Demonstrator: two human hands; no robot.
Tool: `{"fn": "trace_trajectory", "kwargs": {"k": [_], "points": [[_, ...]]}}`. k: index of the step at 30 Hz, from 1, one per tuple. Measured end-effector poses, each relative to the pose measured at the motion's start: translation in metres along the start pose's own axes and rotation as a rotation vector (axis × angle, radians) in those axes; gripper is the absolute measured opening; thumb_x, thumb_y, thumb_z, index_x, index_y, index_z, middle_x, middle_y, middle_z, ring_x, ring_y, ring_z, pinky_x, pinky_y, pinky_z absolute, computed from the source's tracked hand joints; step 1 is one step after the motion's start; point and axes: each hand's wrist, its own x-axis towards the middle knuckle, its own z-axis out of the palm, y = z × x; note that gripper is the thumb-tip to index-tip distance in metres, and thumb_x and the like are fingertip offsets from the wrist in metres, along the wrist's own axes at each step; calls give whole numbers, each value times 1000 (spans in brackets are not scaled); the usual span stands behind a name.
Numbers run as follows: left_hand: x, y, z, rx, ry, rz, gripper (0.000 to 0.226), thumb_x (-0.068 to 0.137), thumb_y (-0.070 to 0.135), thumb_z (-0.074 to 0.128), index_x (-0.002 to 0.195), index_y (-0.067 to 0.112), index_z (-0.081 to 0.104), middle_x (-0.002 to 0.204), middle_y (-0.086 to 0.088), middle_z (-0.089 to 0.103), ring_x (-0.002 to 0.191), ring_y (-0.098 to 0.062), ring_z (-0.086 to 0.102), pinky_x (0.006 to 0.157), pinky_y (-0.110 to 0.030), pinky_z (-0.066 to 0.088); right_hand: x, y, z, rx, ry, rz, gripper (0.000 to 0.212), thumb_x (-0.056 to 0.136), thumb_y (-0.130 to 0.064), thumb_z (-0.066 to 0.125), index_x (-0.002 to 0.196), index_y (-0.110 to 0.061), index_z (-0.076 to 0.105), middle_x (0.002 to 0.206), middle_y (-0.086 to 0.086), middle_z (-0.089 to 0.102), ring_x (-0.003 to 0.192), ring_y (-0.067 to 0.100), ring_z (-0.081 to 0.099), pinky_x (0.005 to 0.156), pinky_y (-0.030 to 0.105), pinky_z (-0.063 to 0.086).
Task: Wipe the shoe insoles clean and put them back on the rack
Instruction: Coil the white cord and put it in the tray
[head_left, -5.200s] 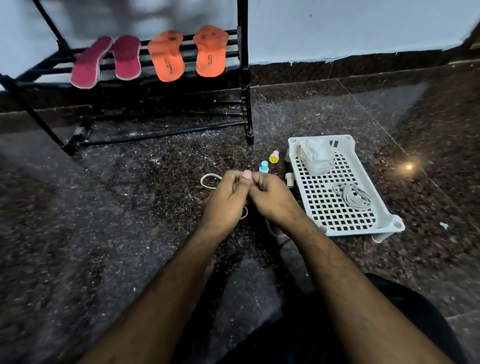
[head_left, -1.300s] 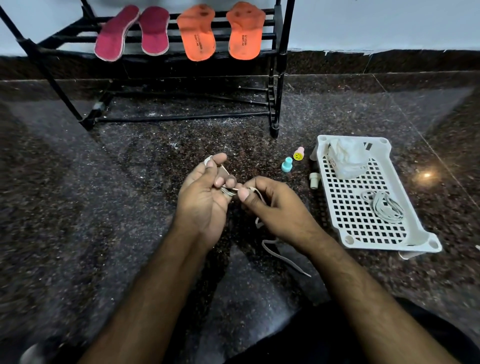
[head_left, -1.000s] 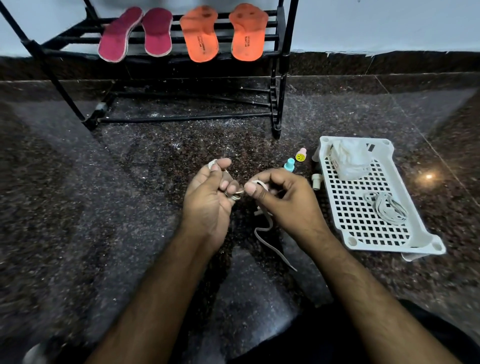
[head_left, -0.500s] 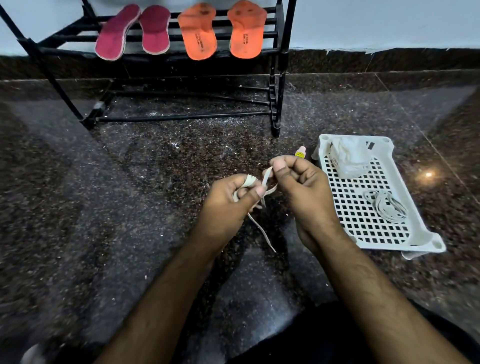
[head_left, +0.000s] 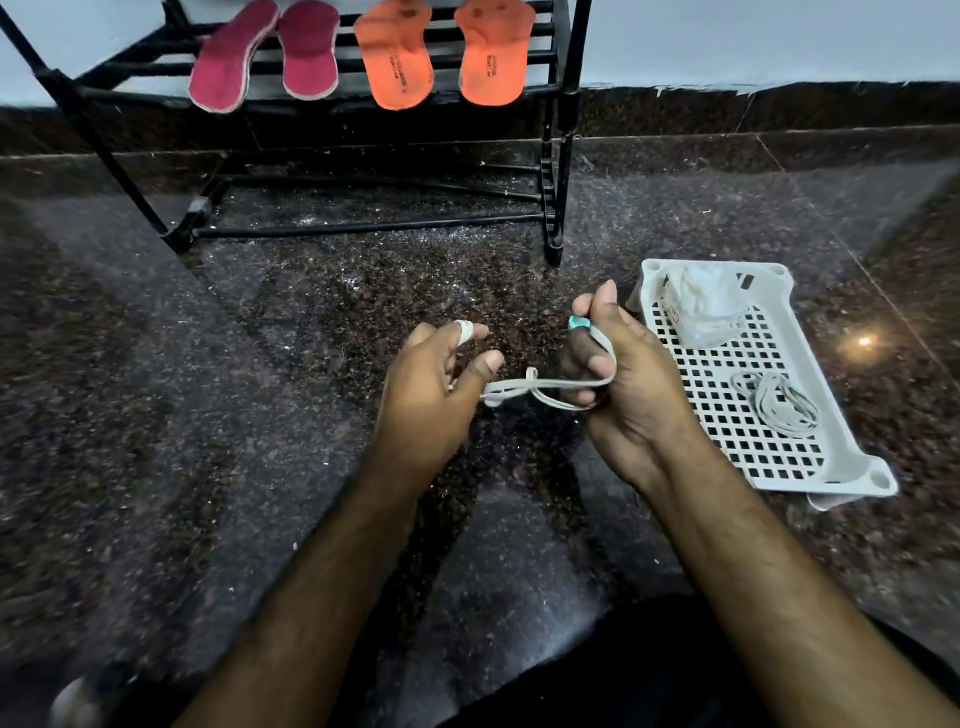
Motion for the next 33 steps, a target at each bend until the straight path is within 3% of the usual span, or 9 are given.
{"fn": "trace_trajectory", "kwargs": {"k": [7,10,14,17,20,23,28,30,33], "points": [[-3,23,-4,-369,62,-14,39,105,15,47,145,16,48,132,-32,51,114,-31,61,99,-50,47,-3,22,-12,-1274,-344,10,56,79,-77,59,84,-22,66,69,6,68,57,13,58,66,45,54],[-2,24,-5,-485,90,-3,40,105,10,48,144,10,46,127,-13,63,107,-3,62,99,-26,50,-1,30,-16,-1586,-394,-24,42,82,-72,60,79,-30,66,62,-6,64,59,10,60,63,33,52],[3,13,-9,-392,63,10,29,100,16,59,127,8,63,84,-7,60,76,5,55,70,-16,45,3,25,-13,-1045,-269,-138,35,101,-47,53,85,-23,73,66,-10,60,57,3,50,60,26,38],[4,4,-8,-174,-20,-13,34,88,37,70,117,20,70,98,4,62,84,-14,65,74,-38,57,2,19,-5,-657,-117,-249,37,105,-38,47,88,-17,71,87,-2,67,75,4,59,71,20,44],[3,-7,-5,38,-38,-16,20,87,26,73,107,21,74,92,5,63,82,1,62,73,-21,50,-1,5,2,-259,-96,-216,41,106,-34,40,83,-13,66,117,3,71,106,11,63,90,27,45],[3,-4,-3,-91,30,-68,12,92,13,69,102,16,73,78,10,61,63,5,53,63,-18,42,1,1,0,-145,-50,-139,46,105,-41,39,73,-17,61,105,8,75,103,23,68,88,34,48],[4,10,-6,-547,113,-227,21,101,24,55,116,21,71,111,-21,67,105,-27,64,93,-41,47,9,24,-24,-1356,85,-27,40,94,-53,59,97,-15,70,97,11,67,89,25,64,83,33,51],[5,13,-8,-671,134,-228,26,104,23,50,122,18,68,80,-11,63,69,-6,47,80,-26,43,6,30,-27,-1608,-5,95,41,92,-53,62,112,-17,68,112,13,57,103,31,61,95,37,50],[8,11,-10,-812,114,-212,30,106,18,43,129,6,60,69,5,33,60,-7,27,68,-20,36,2,31,-20,-1766,-8,36,34,94,-49,61,104,-17,66,109,9,57,101,31,62,89,38,52]]}}
